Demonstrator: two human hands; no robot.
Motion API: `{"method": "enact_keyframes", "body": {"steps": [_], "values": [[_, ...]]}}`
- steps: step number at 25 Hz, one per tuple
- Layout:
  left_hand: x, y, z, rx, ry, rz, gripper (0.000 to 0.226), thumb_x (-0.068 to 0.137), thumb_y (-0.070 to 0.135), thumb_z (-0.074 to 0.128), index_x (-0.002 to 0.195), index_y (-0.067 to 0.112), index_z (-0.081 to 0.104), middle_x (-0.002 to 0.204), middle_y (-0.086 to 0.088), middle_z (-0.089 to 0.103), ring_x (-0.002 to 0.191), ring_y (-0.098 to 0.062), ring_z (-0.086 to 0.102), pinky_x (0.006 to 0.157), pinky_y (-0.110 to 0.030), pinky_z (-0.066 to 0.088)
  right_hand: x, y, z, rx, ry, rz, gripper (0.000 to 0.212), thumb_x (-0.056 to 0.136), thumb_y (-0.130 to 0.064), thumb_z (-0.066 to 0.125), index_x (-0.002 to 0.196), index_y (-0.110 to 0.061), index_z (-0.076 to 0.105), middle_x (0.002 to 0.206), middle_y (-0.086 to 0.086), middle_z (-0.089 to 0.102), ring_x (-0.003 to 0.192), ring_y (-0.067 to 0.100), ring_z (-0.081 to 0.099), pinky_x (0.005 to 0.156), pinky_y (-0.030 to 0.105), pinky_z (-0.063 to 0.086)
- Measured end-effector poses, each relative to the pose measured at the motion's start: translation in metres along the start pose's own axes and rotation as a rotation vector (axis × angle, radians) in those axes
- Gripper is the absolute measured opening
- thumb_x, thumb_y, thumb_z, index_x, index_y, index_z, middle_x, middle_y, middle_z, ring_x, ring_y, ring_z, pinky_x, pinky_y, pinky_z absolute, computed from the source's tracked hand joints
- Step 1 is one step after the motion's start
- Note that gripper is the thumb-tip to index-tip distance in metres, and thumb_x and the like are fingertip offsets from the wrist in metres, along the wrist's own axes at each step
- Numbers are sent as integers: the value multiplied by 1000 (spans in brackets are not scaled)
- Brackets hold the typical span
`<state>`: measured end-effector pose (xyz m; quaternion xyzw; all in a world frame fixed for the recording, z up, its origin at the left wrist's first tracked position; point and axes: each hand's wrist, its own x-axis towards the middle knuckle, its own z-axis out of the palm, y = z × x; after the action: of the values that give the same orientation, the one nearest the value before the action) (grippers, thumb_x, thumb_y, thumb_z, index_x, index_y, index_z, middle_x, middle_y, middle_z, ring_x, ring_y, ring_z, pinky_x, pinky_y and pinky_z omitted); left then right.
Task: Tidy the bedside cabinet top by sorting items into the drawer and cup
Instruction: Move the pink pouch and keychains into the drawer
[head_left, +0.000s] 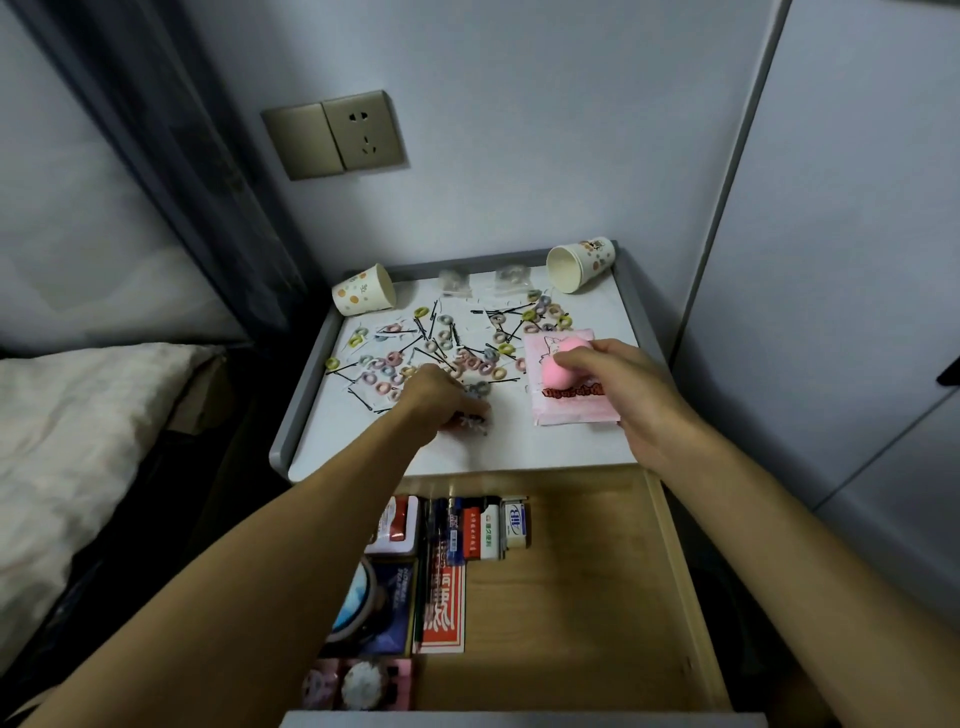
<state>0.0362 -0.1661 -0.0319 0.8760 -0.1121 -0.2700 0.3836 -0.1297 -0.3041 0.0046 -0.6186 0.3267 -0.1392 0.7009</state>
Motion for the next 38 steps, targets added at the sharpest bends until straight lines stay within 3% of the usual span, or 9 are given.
{"method": "enact_keyframes", "body": {"steps": [4, 8, 11, 17, 21, 26, 29, 32, 38], "values": [[-32, -9, -20, -430, -84, 33, 23, 78, -2, 77, 92, 2, 59, 88, -19, 70, 69, -23, 68, 60, -27, 61, -13, 10, -9, -229, -106, 4, 26, 79, -31, 72, 102, -21, 70, 98, -2, 72, 93, 13, 65, 72, 28, 42], [-75, -34, -43, -642, -239, 36, 32, 78, 3, 75, 105, 0, 60, 89, -15, 75, 76, -22, 72, 62, -26, 59, -36, 35, -17, -490, -288, 87, 29, 71, -41, 76, 96, -28, 70, 86, -10, 74, 79, 7, 70, 67, 25, 47], [-99, -61, -46, -610, -338, 47, 37, 75, 8, 79, 106, 2, 60, 96, -16, 75, 77, -22, 73, 58, -26, 57, -53, 77, -12, -624, -373, 200, 27, 74, -39, 76, 98, -28, 68, 89, -7, 74, 81, 10, 71, 68, 25, 51], [-111, -95, -20, -507, -433, 25, 27, 76, 1, 77, 97, 7, 62, 86, -11, 73, 74, -18, 70, 57, -24, 54, -42, 141, -3, -585, -53, 219, 19, 87, -22, 65, 105, -15, 64, 100, 5, 71, 86, 19, 69, 82, 37, 57], [-101, -104, -7, -454, -429, 14, 25, 75, 1, 79, 92, 9, 63, 80, -9, 72, 65, -16, 67, 50, -21, 50, -31, 153, -7, -754, -28, 135, 14, 85, -20, 67, 98, -15, 65, 102, 4, 70, 86, 17, 68, 81, 38, 58], [-90, -102, 6, -510, -437, 7, 28, 75, -1, 78, 94, 8, 61, 67, -1, 72, 58, -12, 68, 49, -22, 50, -31, 156, -13, -1103, -49, -109, 27, 86, -21, 67, 108, -22, 52, 116, 2, 61, 88, 12, 60, 59, 14, 45], [-88, -104, 9, -574, -408, -23, 31, 75, -6, 77, 98, 6, 59, 68, -3, 73, 59, -13, 70, 49, -22, 52, -29, 162, -6, -1401, -191, -303, 42, 91, -28, 60, 131, -30, 48, 131, 2, 55, 102, 17, 60, 74, 22, 54], [-90, -107, 8, -592, -411, -40, 33, 75, -5, 77, 101, 4, 59, 76, -9, 73, 62, -16, 71, 50, -24, 53, -28, 175, 6, -1572, -307, -308, 57, 90, -40, 60, 142, -30, 38, 135, 6, 51, 110, 23, 58, 83, 32, 52], [-88, -108, 7, -591, -380, -66, 38, 75, -4, 78, 107, 7, 59, 95, -21, 69, 69, -22, 71, 54, -26, 55, -18, 182, -6, -1554, -208, -257, 58, 89, -37, 62, 142, -25, 40, 137, 6, 52, 117, 25, 56, 97, 39, 48]]}}
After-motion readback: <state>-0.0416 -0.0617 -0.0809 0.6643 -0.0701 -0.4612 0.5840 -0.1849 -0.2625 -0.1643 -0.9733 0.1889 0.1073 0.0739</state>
